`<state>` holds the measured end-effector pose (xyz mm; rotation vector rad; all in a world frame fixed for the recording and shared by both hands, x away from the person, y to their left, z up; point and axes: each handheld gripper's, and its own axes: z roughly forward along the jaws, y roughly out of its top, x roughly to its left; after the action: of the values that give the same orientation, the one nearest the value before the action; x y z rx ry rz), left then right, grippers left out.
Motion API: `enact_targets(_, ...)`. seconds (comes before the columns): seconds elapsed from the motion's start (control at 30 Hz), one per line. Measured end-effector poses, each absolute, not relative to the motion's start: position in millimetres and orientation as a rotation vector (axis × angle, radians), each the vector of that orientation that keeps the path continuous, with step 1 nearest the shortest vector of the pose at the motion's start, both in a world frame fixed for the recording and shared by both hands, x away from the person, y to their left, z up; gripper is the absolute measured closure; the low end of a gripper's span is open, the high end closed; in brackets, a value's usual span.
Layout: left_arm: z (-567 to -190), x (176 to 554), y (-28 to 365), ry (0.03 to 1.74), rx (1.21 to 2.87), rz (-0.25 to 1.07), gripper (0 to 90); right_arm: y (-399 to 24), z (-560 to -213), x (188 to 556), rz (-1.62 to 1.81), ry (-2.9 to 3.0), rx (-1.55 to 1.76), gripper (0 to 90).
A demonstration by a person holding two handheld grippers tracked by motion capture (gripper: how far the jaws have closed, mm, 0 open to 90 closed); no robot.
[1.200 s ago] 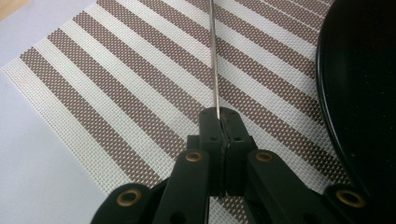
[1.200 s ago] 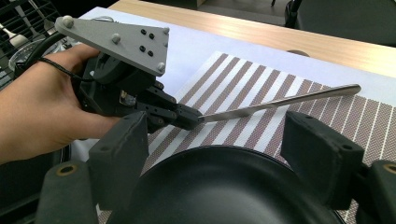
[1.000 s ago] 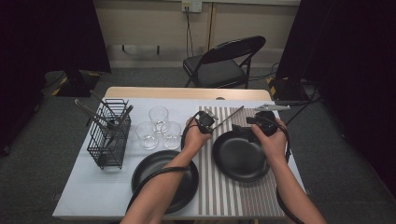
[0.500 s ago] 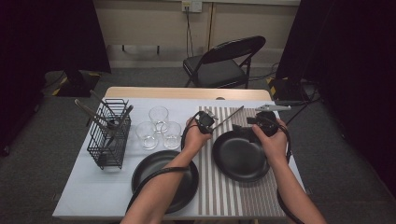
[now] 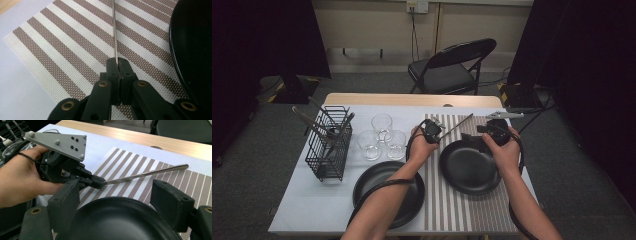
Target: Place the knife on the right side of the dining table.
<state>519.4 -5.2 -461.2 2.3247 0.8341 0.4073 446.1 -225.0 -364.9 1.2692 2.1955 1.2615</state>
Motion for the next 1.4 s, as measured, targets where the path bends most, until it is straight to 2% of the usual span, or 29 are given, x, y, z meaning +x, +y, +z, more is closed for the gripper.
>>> enact_targets(0.47, -461.1, 518.5, -6.3, 0.835, 2.326, 0.43, 84.6, -226.1, -365.8, 445.7, 1.256, 2.193, 1.274, 22.8)
enact_targets(1.03, -461.5, 520.0, -4.2, 0.876, 2.299, 0.427, 73.8, -227.3, -368.6, 446.3, 1.244, 2.194, 1.287, 22.8)
enact_targets(1.4, -460.7, 518.7, -4.6, 0.884, 2.308, 0.433, 71.2, -228.5, -373.1, 444.8, 1.239, 2.201, 1.294, 22.8)
